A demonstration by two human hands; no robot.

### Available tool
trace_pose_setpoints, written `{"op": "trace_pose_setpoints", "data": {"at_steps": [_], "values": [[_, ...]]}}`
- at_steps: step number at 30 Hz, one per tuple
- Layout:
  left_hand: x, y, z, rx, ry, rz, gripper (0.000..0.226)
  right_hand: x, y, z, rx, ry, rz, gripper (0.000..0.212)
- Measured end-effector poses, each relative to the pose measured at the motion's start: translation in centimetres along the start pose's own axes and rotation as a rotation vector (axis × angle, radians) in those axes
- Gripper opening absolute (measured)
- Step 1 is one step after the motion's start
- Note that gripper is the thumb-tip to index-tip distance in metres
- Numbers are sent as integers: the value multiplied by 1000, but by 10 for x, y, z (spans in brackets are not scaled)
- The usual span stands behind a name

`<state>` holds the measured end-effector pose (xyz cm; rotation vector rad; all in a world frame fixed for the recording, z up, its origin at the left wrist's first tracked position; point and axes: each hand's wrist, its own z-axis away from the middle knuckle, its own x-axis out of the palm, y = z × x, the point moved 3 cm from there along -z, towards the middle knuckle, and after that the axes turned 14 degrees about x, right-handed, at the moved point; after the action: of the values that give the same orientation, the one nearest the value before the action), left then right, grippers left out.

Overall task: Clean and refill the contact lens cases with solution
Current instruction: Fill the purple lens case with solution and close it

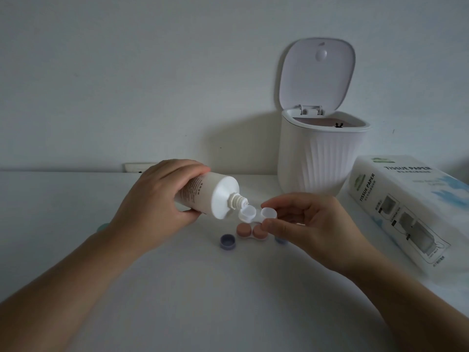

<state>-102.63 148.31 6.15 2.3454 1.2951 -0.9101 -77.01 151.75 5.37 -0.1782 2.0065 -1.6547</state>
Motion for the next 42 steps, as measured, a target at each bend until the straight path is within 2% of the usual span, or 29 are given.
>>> {"op": "trace_pose_setpoints", "data": {"at_steps": [6, 27, 42], "values": [[-1, -2, -1, 32, 3, -9, 70, 4, -3, 1, -23, -34, 12, 26], [-2, 1, -3, 57, -35, -61, 66, 4, 6, -2, 53, -62, -16, 18], [-3, 4, -5, 115, 9, -143, 61, 5, 6, -2, 83, -52, -26, 18]]}}
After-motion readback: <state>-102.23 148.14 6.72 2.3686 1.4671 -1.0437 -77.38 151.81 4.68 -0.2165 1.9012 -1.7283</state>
